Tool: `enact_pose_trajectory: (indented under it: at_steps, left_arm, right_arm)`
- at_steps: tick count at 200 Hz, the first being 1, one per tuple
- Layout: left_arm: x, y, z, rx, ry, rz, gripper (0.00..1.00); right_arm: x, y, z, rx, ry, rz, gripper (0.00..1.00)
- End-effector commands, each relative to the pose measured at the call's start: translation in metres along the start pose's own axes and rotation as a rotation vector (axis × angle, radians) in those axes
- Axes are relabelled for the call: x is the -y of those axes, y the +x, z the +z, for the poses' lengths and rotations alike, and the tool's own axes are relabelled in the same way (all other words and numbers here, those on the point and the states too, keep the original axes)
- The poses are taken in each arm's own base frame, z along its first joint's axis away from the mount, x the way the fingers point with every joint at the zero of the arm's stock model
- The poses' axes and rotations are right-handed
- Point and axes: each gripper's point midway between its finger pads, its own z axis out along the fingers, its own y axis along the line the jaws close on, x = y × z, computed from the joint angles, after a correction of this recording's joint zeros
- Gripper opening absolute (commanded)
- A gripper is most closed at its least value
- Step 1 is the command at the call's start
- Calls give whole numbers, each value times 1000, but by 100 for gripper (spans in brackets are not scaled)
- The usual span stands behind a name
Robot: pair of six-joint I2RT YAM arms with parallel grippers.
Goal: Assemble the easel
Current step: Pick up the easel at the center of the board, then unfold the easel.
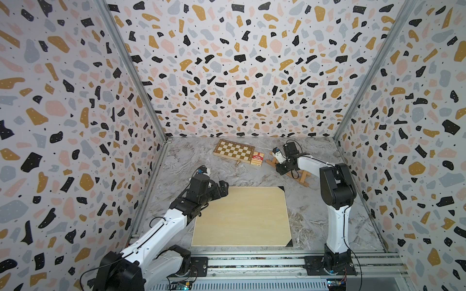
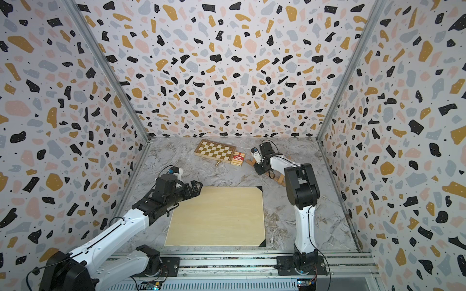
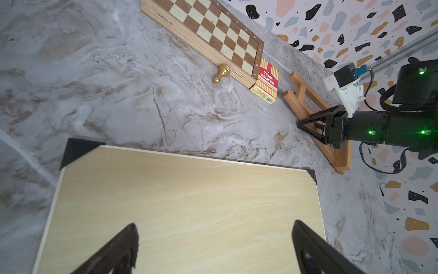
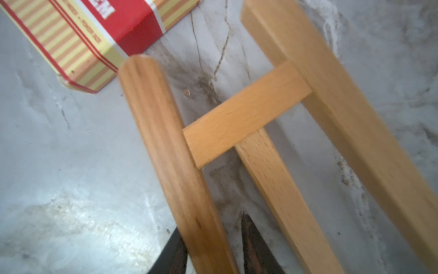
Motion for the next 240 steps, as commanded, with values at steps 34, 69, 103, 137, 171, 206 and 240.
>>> enact_pose_trajectory:
  at_steps: [34, 69, 103, 137, 171, 206, 240]
  left_arm:
    - [13, -19, -3, 57, 29, 11, 99]
    - [15, -20, -4, 57, 36, 12, 99]
    - [19, -24, -8, 66, 49, 14, 99]
    - [29, -31, -15, 85, 83, 33, 99]
    - [46, -37, -25, 118, 153, 82, 99]
    - [74, -31, -38, 148, 258, 127, 99]
    - [103, -17, -47, 174, 332, 170, 99]
  right_arm:
    - [8, -24, -28, 63, 33, -7, 25]
    - [14, -36, -51, 135, 60, 17, 14]
    - [12, -52, -83, 253, 60, 67, 3]
    - [3, -70, -132, 386, 25, 132, 0]
    - [-32, -78, -199, 550, -122, 217, 0]
    - [-77, -67, -264, 661, -315, 252, 0]
    - [-122, -47, -320, 757, -519, 236, 0]
